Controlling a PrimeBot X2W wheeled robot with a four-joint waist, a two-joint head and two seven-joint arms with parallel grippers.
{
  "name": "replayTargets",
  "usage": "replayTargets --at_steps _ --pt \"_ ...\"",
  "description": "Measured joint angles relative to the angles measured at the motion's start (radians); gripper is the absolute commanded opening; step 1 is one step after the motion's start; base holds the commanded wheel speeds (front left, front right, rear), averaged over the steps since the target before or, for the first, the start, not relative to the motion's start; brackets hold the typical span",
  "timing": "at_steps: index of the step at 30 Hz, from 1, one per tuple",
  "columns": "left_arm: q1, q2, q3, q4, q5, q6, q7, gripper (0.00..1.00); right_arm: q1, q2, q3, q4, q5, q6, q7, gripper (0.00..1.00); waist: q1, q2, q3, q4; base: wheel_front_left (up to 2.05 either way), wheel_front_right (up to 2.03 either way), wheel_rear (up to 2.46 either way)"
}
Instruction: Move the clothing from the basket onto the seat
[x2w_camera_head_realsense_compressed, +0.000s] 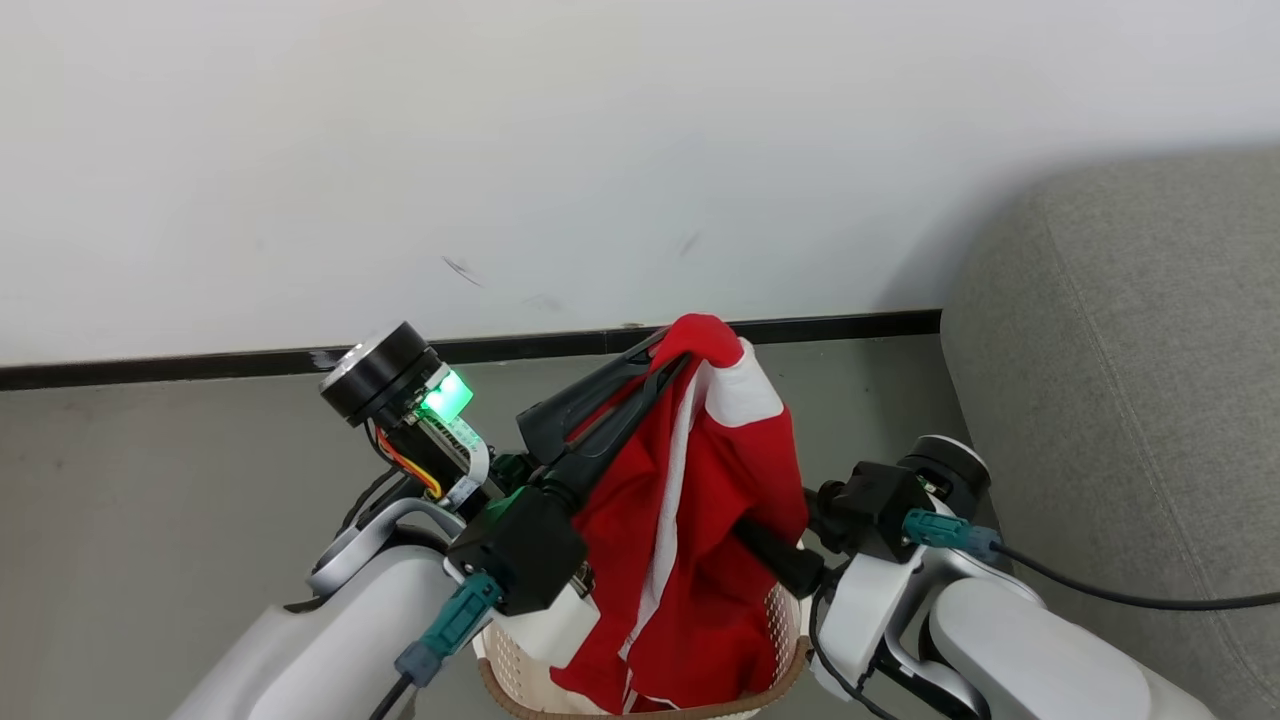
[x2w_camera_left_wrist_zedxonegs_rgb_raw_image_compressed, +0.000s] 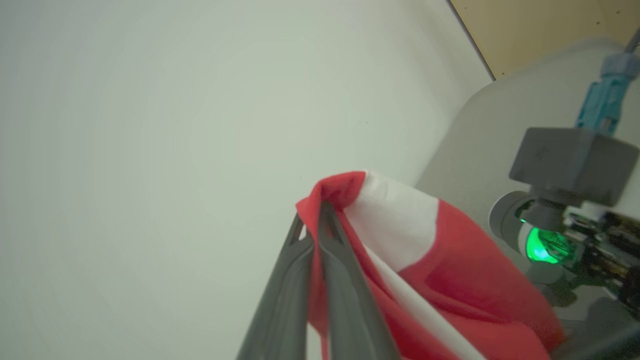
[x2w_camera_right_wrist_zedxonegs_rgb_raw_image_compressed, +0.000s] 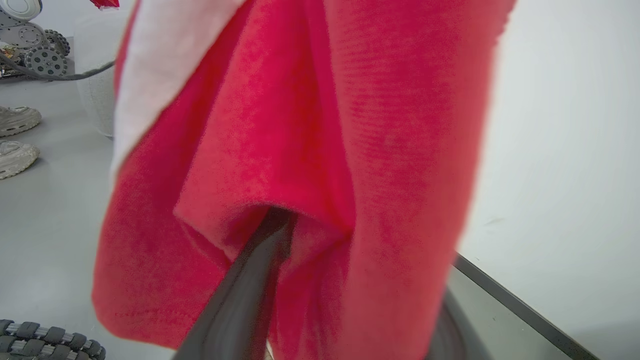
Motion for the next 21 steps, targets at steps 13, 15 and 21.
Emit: replayTargets --at_steps 13,15,21 --pt "0.139 -0.004 0.105 0.092 -0.160 0.029 0.001 0.48 0.002 -0.031 -0.154 0.018 0.044 0.000 0.000 0.00 0.0000 0.0000 -0.016 -0.010 0.00 0.00 0.00" --pt "0.149 -0.005 0.111 0.101 -0.171 0.029 0.002 1.00 0.003 -0.034 -0.170 0.017 0.046 0.000 0.000 0.00 0.0000 0.0000 -0.016 -0.013 0.00 0.00 0.00" --pt "0.214 -0.022 0.142 0.147 -0.258 0.029 0.012 1.00 0.006 -0.045 -0.263 0.009 0.061 0.000 0.000 0.00 0.0000 0.0000 -0.016 -0.034 0.00 0.00 0.00"
